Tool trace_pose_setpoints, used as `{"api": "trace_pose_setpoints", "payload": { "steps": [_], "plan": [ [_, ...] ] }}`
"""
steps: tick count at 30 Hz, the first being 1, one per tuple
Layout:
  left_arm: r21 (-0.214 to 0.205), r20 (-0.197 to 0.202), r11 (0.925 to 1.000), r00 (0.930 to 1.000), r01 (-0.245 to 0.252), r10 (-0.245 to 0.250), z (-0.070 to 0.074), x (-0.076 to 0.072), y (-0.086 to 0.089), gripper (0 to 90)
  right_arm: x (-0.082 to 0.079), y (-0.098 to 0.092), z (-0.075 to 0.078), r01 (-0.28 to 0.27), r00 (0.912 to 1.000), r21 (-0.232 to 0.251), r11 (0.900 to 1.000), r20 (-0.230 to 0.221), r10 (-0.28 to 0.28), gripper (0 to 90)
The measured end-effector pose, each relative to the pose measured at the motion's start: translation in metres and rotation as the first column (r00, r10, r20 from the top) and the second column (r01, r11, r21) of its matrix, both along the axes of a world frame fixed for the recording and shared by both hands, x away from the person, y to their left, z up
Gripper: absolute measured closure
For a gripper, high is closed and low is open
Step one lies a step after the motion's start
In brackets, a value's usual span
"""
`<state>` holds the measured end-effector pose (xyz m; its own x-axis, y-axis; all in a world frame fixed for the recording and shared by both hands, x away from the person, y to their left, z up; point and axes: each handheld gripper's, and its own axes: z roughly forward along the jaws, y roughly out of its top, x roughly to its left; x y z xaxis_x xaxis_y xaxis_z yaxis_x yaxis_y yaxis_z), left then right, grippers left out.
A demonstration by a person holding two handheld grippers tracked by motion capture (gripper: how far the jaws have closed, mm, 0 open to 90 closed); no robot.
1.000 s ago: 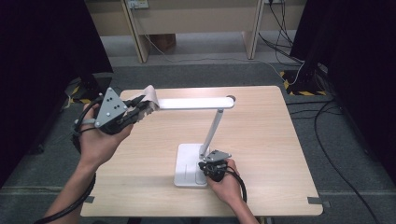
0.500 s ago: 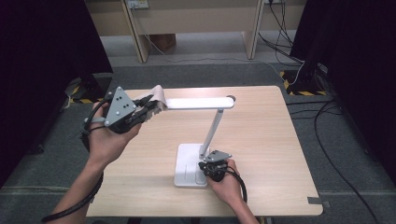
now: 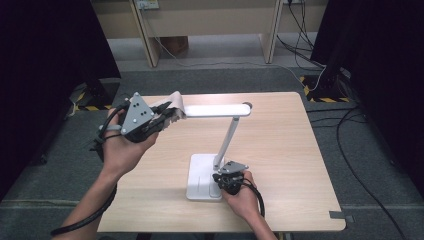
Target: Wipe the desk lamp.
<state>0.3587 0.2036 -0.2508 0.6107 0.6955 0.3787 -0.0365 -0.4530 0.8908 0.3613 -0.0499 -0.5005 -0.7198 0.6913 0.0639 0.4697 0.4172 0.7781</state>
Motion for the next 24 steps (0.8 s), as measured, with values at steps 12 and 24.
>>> {"api": "trace_pose_setpoints", "payload": {
  "steps": [12,24],
  "plan": [
    [-0.008,0.001,0.9999,0.9999,0.012,-0.012,-0.001,0.001,-0.009,81.7,0.0,0.0,0.0,-0.002,1.0,0.002,1.0,0.004,0.002,90.0],
    [-0.009,-0.003,0.9996,0.9997,0.025,-0.025,-0.001,0.004,-0.018,81.7,0.0,-0.002,-0.002,0.001,1.0,0.016,0.9999,0.004,-0.001,90.0]
  ]
}}
